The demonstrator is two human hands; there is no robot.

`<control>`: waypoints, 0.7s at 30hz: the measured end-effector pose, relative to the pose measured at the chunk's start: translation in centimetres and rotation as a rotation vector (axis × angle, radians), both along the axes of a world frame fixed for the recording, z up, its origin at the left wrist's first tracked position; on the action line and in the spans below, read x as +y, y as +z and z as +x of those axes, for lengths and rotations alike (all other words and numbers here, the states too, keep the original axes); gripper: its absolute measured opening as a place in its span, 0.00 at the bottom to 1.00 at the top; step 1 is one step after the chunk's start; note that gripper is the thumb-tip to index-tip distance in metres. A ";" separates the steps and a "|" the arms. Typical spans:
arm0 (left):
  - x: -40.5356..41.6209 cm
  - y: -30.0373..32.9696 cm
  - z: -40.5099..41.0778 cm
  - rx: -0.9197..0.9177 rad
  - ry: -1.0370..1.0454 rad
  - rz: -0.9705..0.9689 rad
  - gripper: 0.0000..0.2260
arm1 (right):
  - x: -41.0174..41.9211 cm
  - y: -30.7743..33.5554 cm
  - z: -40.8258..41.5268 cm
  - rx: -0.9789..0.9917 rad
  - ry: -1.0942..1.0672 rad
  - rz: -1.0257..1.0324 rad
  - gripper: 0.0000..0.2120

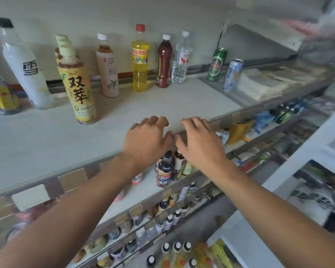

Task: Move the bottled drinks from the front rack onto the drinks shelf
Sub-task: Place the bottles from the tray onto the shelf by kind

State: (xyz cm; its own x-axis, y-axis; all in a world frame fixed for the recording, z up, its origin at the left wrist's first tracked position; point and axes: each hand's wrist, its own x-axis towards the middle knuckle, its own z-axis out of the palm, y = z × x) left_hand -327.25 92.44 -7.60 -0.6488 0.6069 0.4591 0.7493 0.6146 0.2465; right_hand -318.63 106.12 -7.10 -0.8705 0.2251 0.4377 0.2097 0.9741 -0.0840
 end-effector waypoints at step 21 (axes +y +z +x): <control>24.2 -6.0 26.1 -0.128 -0.808 -0.099 0.14 | 15.6 -8.3 33.6 -0.126 -0.855 -0.239 0.23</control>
State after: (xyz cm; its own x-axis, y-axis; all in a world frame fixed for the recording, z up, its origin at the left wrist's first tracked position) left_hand -301.12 116.59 -13.64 -0.0381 0.9429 0.3310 0.9396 -0.0790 0.3331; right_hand -285.02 121.74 -15.41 -0.4024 0.8914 0.2086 0.8769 0.4407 -0.1919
